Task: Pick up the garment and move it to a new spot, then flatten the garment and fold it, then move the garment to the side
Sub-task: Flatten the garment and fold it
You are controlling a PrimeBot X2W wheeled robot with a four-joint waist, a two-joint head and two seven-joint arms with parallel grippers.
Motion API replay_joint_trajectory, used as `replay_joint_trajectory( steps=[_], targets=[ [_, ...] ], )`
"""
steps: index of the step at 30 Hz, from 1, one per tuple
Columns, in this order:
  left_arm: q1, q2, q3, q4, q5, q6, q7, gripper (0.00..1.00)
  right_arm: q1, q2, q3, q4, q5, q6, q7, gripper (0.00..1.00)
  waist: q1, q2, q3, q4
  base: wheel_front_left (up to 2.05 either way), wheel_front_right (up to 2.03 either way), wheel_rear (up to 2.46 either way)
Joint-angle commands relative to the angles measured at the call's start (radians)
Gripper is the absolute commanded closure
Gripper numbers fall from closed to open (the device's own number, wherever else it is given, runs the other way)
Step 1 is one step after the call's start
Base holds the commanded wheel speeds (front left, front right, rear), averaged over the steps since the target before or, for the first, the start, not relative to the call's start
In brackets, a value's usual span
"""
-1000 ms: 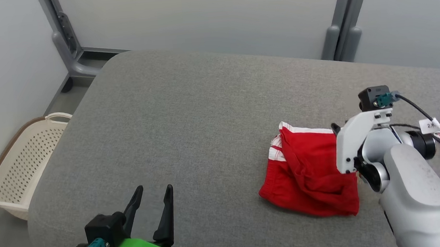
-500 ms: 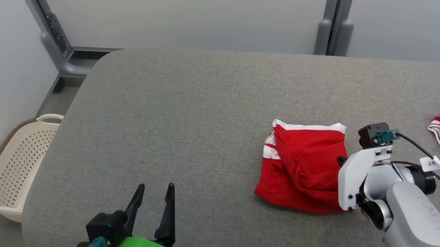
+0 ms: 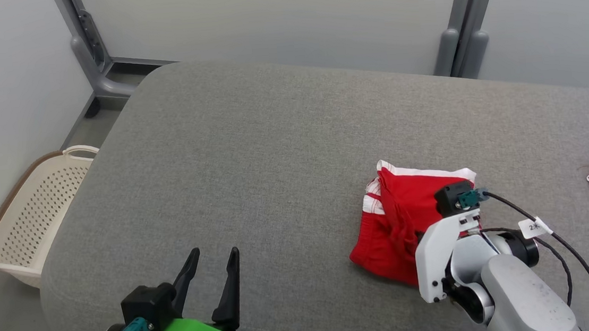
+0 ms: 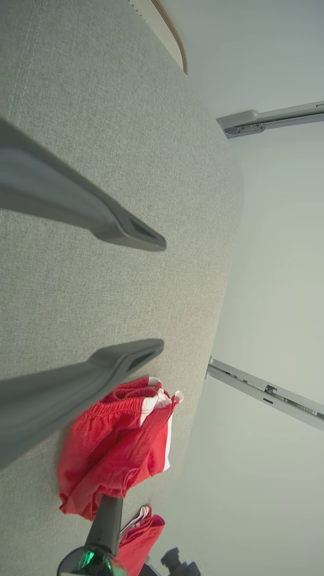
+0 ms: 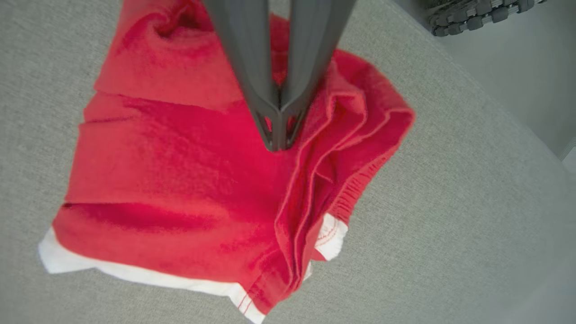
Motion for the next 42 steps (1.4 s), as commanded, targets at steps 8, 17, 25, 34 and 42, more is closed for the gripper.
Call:
replay_joint_trajectory(
  steps=[8,17,25,34,42],
  targets=[
    [-0.018,-0.001,-0.011,0.005,0.000,-0.005,0.007,0.00,-0.043,-0.004,0.075,0.058,0.034,0.000,-0.039,1.00,0.0000,0.0000,-0.001,0.036,0.00,0.00,0.00],
    [-0.014,0.004,-0.015,0.006,-0.003,-0.003,0.007,0.00,-0.088,-0.004,0.148,0.122,0.088,0.000,-0.073,1.00,0.0000,0.0000,-0.010,0.073,0.00,0.00,0.00],
    [0.000,0.015,-0.006,-0.001,-0.009,0.011,0.002,0.00,-0.166,-0.004,0.189,0.082,0.141,0.000,-0.116,0.41,0.0000,0.0000,-0.020,0.054,0.00,0.00,0.00],
    [0.009,0.013,-0.008,-0.015,-0.010,0.012,-0.010,0.00,-0.140,-0.005,0.045,0.034,0.029,-0.001,-0.043,0.00,0.0000,0.0000,-0.024,-0.011,0.00,0.00,0.00],
    [0.002,0.014,-0.008,-0.014,-0.009,0.013,-0.010,0.00,-0.077,-0.004,-0.114,-0.035,-0.112,-0.001,0.009,0.00,0.0000,0.0000,-0.015,-0.053,0.00,0.00,0.00]
  ],
)
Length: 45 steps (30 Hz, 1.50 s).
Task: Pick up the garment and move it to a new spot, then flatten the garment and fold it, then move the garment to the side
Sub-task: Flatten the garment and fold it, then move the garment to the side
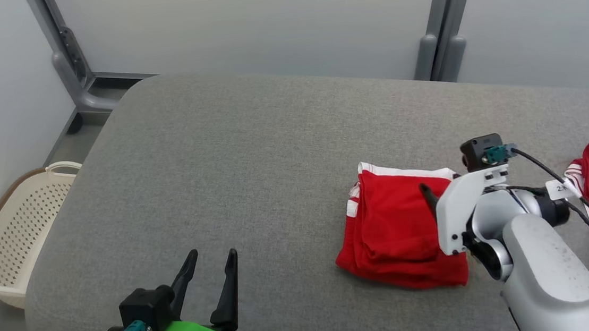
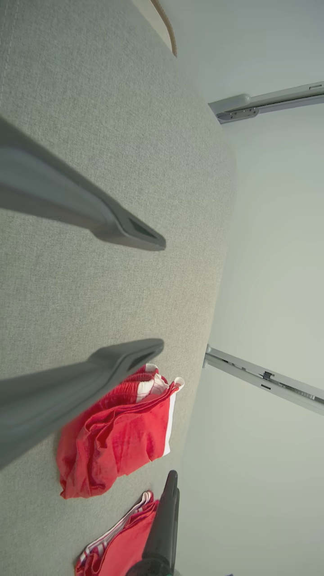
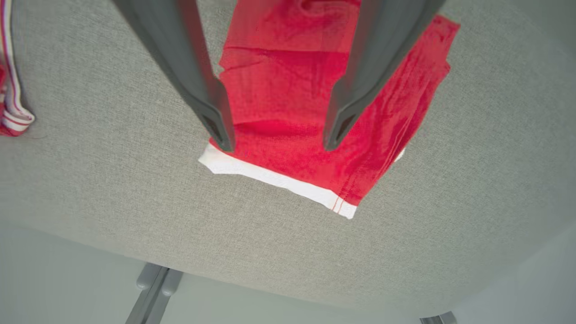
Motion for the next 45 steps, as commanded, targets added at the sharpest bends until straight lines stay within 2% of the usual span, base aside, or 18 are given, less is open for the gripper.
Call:
replay_joint_trajectory(
  steps=[1,7,15,28,34,38,39,40,41,42,43,45],
  targets=[
    [-0.004,0.005,0.002,-0.002,-0.001,-0.001,0.000,0.00,0.020,-0.005,-0.019,-0.011,-0.017,-0.001,0.008,0.00,0.0000,-0.0001,0.006,-0.014,0.00,0.00,0.00],
    [-0.017,0.002,-0.003,0.001,0.000,-0.006,0.001,0.00,0.067,-0.004,-0.098,-0.059,-0.050,-0.001,0.041,0.00,0.0000,-0.0001,0.019,-0.031,0.00,0.00,0.00],
    [-0.029,0.005,-0.007,0.006,0.003,-0.008,0.003,0.00,0.105,-0.004,-0.139,-0.045,-0.049,-0.001,0.042,0.00,0.0000,-0.0001,0.036,-0.025,0.00,0.00,0.00],
    [-0.055,0.007,-0.004,0.001,0.016,-0.010,-0.009,0.00,0.057,-0.005,-0.151,0.097,0.049,-0.001,0.005,0.00,0.0000,-0.0001,0.102,0.005,0.00,0.00,0.00],
    [-0.067,0.000,-0.007,0.008,0.018,-0.015,-0.013,0.00,0.019,-0.004,-0.164,0.177,0.046,-0.001,-0.038,0.00,0.0000,-0.0001,0.122,0.029,0.00,0.00,0.00],
    [-0.071,-0.001,-0.011,0.013,0.018,-0.018,-0.011,0.00,-0.004,-0.004,-0.182,0.244,0.105,-0.001,-0.050,0.00,0.0000,-0.0001,0.126,0.045,0.00,0.00,0.00],
    [-0.071,-0.001,-0.013,0.014,0.018,-0.018,-0.011,0.00,-0.010,-0.004,-0.185,0.262,0.119,-0.001,-0.055,0.32,0.0000,-0.0001,0.125,0.049,0.00,0.00,0.00],
    [-0.071,0.000,-0.013,0.016,0.018,-0.018,-0.011,0.00,-0.016,-0.003,-0.189,0.282,0.137,-0.001,-0.061,0.58,0.0000,-0.0001,0.125,0.053,0.00,0.00,0.00],
    [-0.071,0.000,-0.013,0.017,0.018,-0.018,-0.010,0.00,-0.024,-0.003,-0.196,0.302,0.152,-0.001,-0.069,0.93,0.0000,-0.0001,0.125,0.056,0.00,0.00,0.00],
    [-0.071,0.000,-0.013,0.017,0.018,-0.018,-0.010,0.00,-0.024,-0.003,-0.196,0.302,0.152,-0.001,-0.069,0.93,0.0000,-0.0001,0.125,0.056,0.00,0.00,0.00],
    [-0.071,-0.001,-0.013,0.017,0.016,-0.018,-0.010,0.00,-0.032,-0.002,-0.199,0.322,0.163,-0.001,-0.076,1.00,0.0000,-0.0001,0.125,0.059,0.00,0.00,0.00],
    [-0.072,-0.001,-0.013,0.018,0.013,-0.019,-0.011,0.00,-0.047,-0.002,-0.201,0.360,0.177,-0.001,-0.090,1.00,0.0000,-0.0001,0.123,0.063,0.00,0.00,0.00]
  ],
)
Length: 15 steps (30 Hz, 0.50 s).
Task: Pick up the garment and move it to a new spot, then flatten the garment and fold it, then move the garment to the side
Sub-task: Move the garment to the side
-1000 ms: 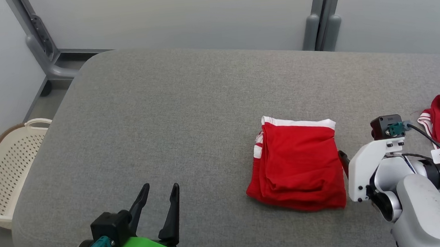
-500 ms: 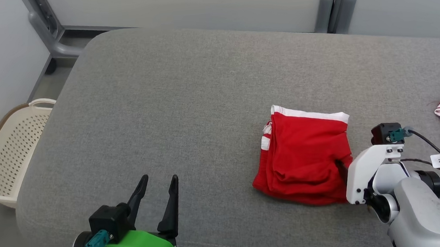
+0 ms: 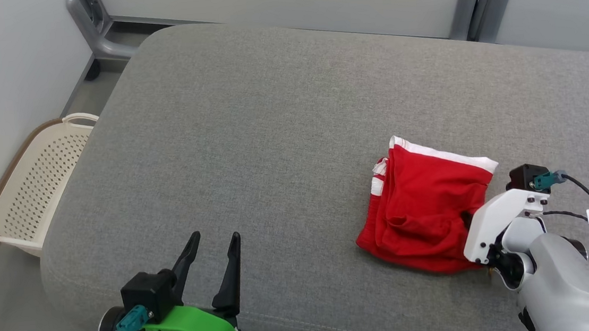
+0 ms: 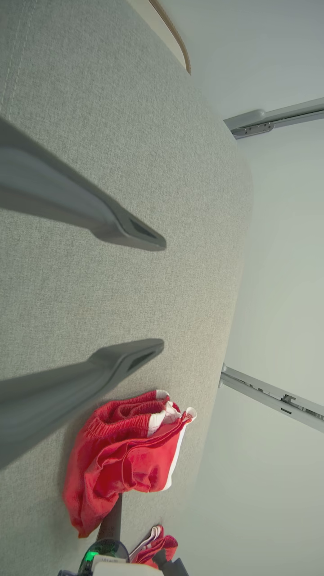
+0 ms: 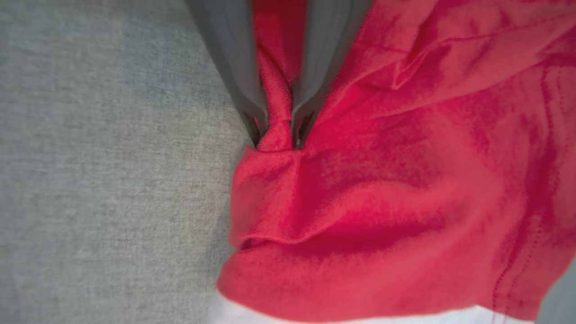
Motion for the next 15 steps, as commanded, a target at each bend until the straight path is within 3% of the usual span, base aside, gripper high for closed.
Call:
replay_joint_trajectory(
  steps=[1,9,15],
  targets=[
    [-0.014,0.000,0.001,0.003,0.001,-0.002,-0.002,0.00,0.003,-0.001,0.002,0.017,0.005,-0.002,-0.003,1.00,0.0000,0.0000,-0.002,0.002,0.00,0.00,0.00],
    [0.006,-0.001,-0.004,0.005,-0.007,0.006,0.001,0.00,-0.057,-0.001,0.061,0.089,0.036,-0.001,-0.072,1.00,0.0000,0.0000,-0.028,-0.011,0.00,0.00,0.00],
    [0.026,0.002,0.007,-0.001,-0.019,0.012,-0.009,0.00,-0.087,-0.002,0.130,0.100,0.023,-0.001,-0.053,1.00,0.0000,0.0000,-0.040,-0.069,0.00,0.00,0.00]
  ],
)
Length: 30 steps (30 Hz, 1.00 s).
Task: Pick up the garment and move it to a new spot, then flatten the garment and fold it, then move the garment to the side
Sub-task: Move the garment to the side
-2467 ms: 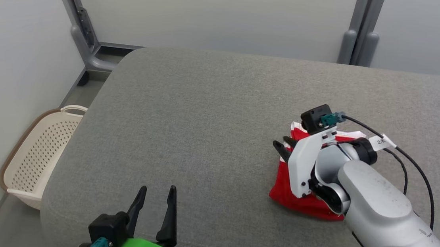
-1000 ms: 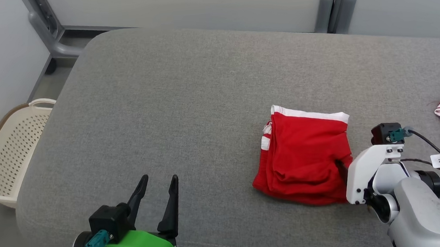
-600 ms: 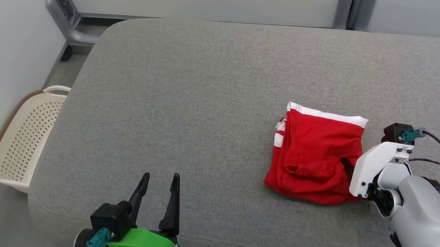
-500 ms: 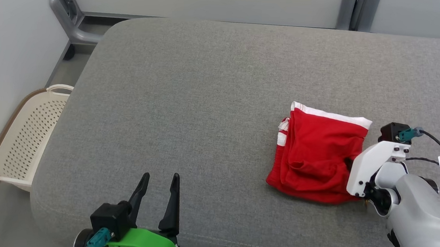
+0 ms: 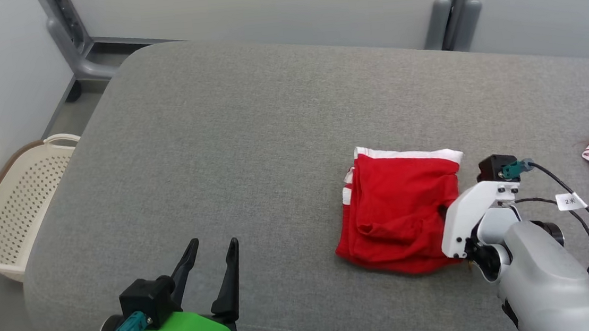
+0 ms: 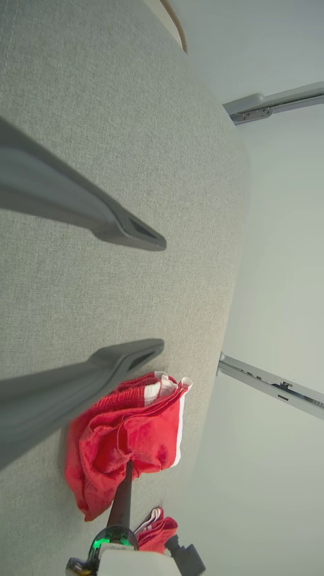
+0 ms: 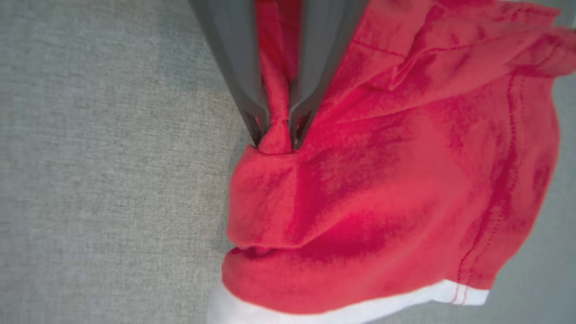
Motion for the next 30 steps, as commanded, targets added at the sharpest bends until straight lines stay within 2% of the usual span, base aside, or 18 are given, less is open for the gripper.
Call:
replay_joint_trajectory(
  steps=[1,6,10,30],
  targets=[
    [0.008,0.001,0.006,-0.003,-0.008,0.002,-0.009,0.00,-0.019,-0.003,0.021,-0.002,-0.006,0.000,0.011,1.00,0.0000,-0.0001,-0.007,-0.045,0.00,0.00,0.00],
    [0.015,-0.020,0.008,0.001,-0.016,-0.005,-0.017,0.00,-0.044,-0.005,0.104,-0.030,-0.054,0.000,0.016,1.00,0.0000,-0.0001,-0.008,-0.120,0.00,0.00,0.00],
    [-0.001,-0.033,-0.005,0.013,-0.006,-0.016,-0.022,0.00,-0.073,-0.009,0.193,-0.047,-0.040,0.000,0.037,1.00,0.0000,-0.0001,-0.002,-0.191,0.00,0.00,0.00],
    [-0.078,-0.055,-0.015,0.045,0.016,-0.051,-0.031,0.00,-0.261,-0.109,0.390,-0.072,0.034,0.000,0.033,1.00,0.0000,-0.0001,0.116,-0.395,0.00,0.00,0.00]
  ],
)
